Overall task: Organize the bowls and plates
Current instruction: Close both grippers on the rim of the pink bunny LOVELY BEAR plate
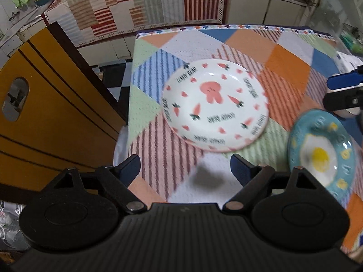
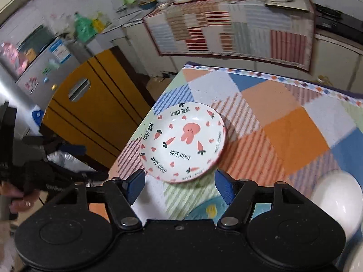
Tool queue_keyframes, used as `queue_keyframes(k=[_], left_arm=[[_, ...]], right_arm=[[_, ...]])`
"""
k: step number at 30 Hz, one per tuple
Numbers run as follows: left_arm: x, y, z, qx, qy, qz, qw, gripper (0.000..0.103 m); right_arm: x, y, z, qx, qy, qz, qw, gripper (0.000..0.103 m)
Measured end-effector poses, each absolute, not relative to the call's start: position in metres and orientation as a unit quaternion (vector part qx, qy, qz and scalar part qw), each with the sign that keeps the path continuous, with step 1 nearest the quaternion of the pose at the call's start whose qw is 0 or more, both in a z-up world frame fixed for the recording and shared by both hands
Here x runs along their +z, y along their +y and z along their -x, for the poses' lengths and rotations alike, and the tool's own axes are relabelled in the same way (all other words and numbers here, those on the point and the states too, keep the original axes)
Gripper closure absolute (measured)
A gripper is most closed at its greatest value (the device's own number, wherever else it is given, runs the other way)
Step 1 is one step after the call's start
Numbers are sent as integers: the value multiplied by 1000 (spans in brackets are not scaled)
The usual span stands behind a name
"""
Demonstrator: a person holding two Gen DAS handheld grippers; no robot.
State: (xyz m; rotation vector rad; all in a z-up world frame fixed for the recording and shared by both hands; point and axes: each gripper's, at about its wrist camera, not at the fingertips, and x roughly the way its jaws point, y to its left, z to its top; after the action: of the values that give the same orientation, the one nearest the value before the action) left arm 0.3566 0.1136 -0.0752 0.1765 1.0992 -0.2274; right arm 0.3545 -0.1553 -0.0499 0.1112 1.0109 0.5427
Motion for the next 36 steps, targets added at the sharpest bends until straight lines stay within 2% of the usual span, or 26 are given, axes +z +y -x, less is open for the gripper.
queue_keyframes(k=[5, 12, 15, 18, 20, 21, 22, 24, 25, 26, 29, 36], left_arm=[[-104, 118, -382, -110, 519, -64, 845, 20], [-145, 115, -402, -113, 518, -54, 846, 23], [-154, 116, -407, -110, 511, -61, 850, 31], [-161, 117, -414, -109, 502, -65, 856, 37], [-164, 120, -419, -103, 499, -58, 859, 39], [-165, 122, -421, -102, 499, -52, 859, 41], [-167, 123, -424, -102, 500, -46, 859, 43], [-172, 124, -430, -102, 510, -39, 853, 50], [-175, 124, -432, -102, 516, -39, 849, 59], [-178, 124, -434, -103, 524, -36, 844, 63], [-180, 122, -439, -120, 540, -13, 833, 74], [-179, 117, -438, -99, 546, -9, 832, 75]], right_arm=[[-88, -144, -374, 256, 445, -24, 858, 31], [-147, -141, -402, 232, 478, -43, 846, 31], [-161, -142, -408, 222, 492, -70, 839, 36], [-170, -142, -416, 214, 496, -91, 836, 42], [-175, -143, -422, 203, 499, -108, 836, 51], [-178, -143, -427, 204, 505, -118, 830, 63], [-180, -142, -431, 206, 510, -128, 826, 69], [-181, -140, -434, 196, 506, -137, 829, 69], [-181, -139, -435, 193, 506, -137, 829, 70], [-182, -138, -435, 190, 505, -136, 831, 71], [-188, -136, -436, 174, 500, -126, 839, 86], [-190, -142, -430, 175, 497, -151, 836, 88]])
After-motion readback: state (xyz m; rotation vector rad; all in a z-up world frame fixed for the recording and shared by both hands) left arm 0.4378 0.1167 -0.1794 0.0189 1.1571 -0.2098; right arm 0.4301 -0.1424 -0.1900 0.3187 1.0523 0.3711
